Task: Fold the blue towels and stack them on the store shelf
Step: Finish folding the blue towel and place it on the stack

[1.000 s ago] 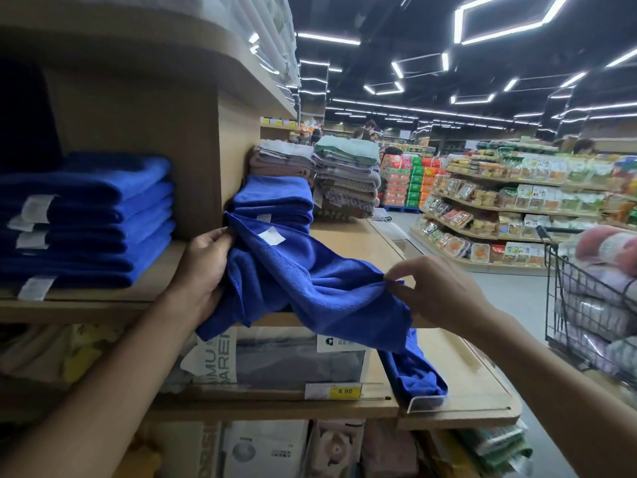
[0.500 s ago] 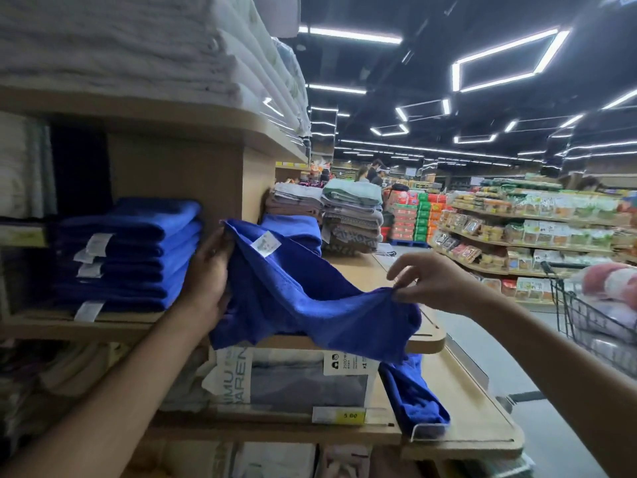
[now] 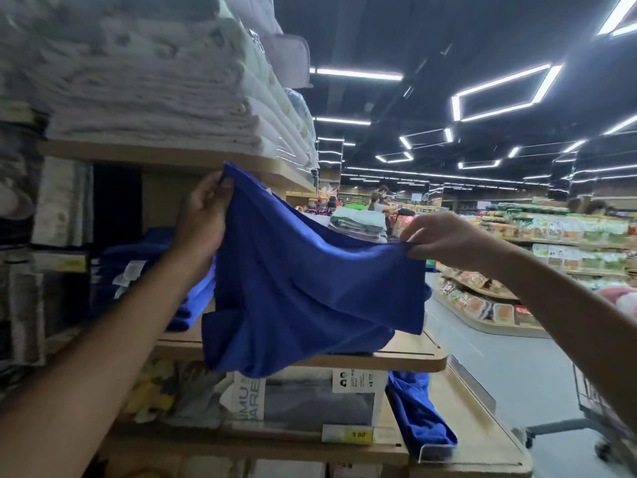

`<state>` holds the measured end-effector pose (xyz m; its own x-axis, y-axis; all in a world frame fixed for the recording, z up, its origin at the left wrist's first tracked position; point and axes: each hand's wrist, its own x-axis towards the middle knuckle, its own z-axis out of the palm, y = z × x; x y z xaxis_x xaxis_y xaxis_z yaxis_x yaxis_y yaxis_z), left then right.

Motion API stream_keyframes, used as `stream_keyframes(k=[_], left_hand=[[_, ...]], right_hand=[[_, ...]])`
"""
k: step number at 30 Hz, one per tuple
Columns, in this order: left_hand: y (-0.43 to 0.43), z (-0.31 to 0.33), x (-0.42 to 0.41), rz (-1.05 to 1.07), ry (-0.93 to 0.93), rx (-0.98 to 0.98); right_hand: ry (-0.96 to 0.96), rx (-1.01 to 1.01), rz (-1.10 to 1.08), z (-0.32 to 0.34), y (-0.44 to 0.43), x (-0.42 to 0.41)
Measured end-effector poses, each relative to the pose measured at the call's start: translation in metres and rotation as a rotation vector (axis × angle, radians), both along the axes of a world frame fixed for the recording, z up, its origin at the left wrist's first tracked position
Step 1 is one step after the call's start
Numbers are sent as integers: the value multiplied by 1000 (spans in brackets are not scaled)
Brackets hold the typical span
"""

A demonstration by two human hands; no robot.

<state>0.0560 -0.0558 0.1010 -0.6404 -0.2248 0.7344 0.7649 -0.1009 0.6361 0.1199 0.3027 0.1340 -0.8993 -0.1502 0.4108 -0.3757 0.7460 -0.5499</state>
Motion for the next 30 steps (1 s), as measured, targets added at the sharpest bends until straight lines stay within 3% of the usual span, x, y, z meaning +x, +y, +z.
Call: stream_keyframes(k=[5,10,16,19,23,27,30], left_hand=[[-2,11,20,-79,24,-100],[-11,16,28,-99,10,-49],[-31,10,19,115,39,-59],[-37,-3,17,388,116,-169],[-38,-37,8,671,181,-469],[-38,-60,1,511,151,-409],[-35,-59,2,347,67,-223]], right_hand=[[61,-103,77,14,-5,14],[205,-296,222,29,-7,19],[269,-478,264,27,6,12],[268,-359,158,12,16,3],[258,63,-29,-17,19,-7],[148,109,-66,-37,22,-13],[-24,-204,37,-35,29,-12]])
